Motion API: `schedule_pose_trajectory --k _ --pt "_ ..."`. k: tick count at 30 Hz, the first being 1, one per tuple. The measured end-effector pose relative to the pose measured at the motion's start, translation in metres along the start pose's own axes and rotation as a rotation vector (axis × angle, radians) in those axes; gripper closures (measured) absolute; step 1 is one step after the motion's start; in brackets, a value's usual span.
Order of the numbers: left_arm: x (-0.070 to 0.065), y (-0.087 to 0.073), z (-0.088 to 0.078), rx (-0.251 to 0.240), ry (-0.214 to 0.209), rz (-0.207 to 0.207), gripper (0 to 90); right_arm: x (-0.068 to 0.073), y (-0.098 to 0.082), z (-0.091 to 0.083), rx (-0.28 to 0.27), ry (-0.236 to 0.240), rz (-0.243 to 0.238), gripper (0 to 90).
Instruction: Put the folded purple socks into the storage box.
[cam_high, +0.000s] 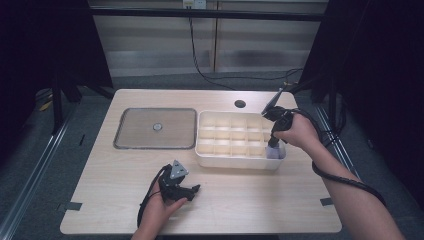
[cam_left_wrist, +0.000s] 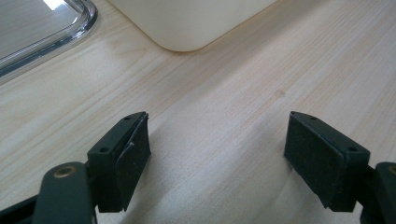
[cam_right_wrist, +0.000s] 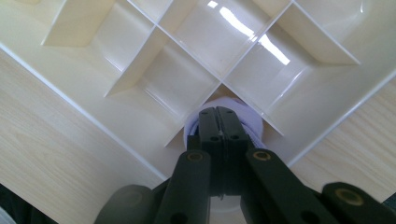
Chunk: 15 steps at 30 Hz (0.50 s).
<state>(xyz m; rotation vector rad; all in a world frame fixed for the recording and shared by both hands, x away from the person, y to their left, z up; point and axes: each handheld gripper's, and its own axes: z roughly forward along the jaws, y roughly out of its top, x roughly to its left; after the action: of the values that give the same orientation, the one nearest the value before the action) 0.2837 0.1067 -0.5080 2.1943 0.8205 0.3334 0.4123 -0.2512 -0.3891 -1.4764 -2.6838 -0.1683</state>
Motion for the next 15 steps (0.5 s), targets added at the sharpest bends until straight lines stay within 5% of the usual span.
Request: schedule_pose_trajectory --k 15 --pt "0.000 0.000 0.000 -0.002 -0.002 -0.005 21.8 0.001 -0.013 0.023 0.032 0.022 -0.005 90.0"
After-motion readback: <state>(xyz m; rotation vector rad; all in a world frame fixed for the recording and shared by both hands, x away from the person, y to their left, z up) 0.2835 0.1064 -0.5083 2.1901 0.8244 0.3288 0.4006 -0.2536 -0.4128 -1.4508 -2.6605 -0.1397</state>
